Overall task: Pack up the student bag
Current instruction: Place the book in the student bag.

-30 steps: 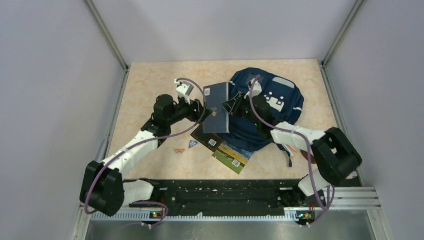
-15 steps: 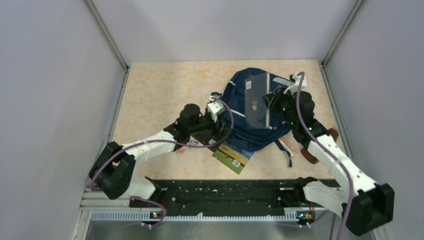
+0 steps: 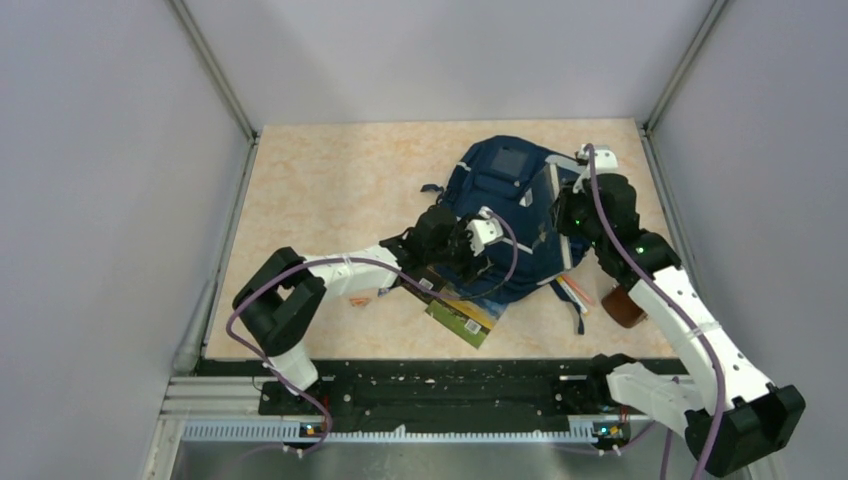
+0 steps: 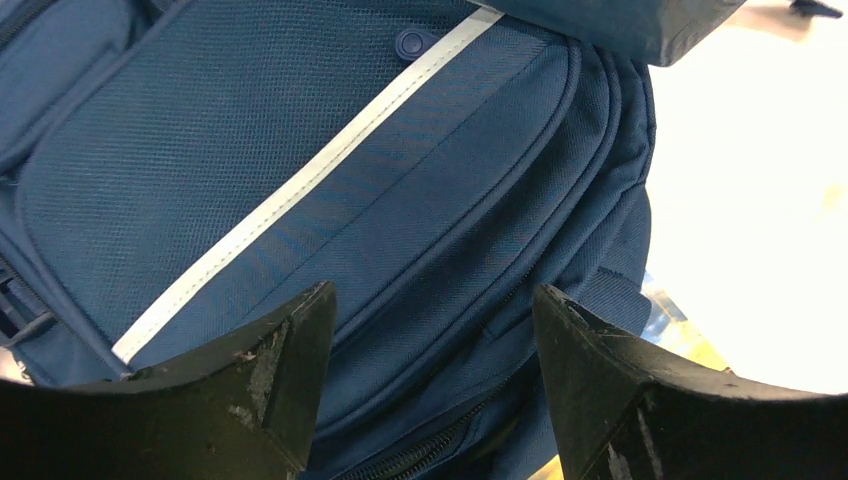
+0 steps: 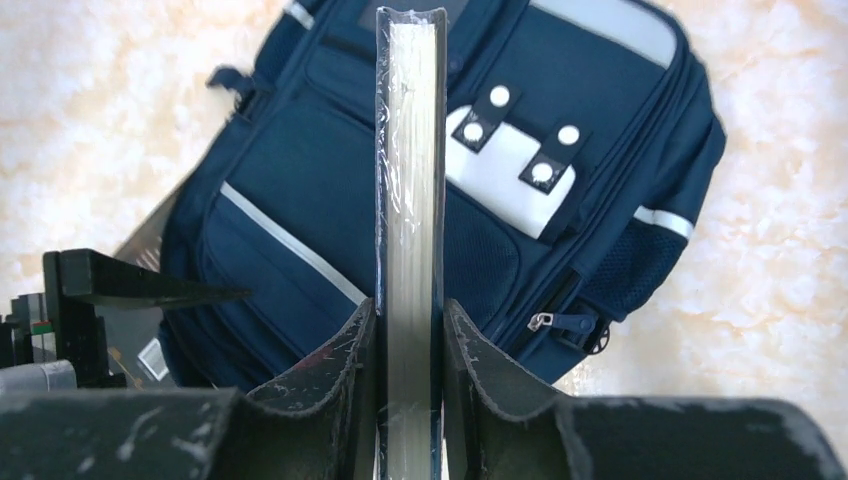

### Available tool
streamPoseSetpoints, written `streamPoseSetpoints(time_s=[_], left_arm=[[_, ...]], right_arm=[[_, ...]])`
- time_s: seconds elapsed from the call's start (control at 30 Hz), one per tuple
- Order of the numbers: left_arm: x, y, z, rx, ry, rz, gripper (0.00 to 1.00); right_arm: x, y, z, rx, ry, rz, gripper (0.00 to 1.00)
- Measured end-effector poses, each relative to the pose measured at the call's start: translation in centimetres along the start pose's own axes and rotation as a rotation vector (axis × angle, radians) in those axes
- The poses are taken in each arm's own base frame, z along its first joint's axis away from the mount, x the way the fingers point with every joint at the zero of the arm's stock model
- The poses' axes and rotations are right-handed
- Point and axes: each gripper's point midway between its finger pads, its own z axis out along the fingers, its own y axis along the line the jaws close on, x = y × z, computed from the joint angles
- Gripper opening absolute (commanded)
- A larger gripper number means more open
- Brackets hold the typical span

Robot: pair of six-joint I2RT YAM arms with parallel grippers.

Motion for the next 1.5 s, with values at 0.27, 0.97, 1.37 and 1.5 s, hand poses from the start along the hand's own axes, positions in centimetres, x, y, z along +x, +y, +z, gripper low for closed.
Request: streamPoseSetpoints(time_s=[0.27, 0.97, 1.37, 1.5], left_arm=[[1.7, -0.1, 1.3, 0.003, 0.079, 0.048, 0.73], [2.7, 0.2, 1.7, -0.024, 0.115, 0.051, 0.66], [2.5, 0.0, 1.9, -0.011, 0.137, 0.043, 0.00], [2.6, -0.1, 1.9, -0.015, 0.146, 0.036, 0.00]], right_arm=[[3.5, 0.6, 3.2, -0.020, 0.151, -0.040, 0.12], [6.6, 1.0, 5.8, -0.034, 0.265, -0.074, 0.00], [1.6, -0.1, 1.0, 0.012, 0.105, -0.053, 0.00], [0.0, 0.0, -0.9, -0.003, 0.051, -0.039, 0.00]])
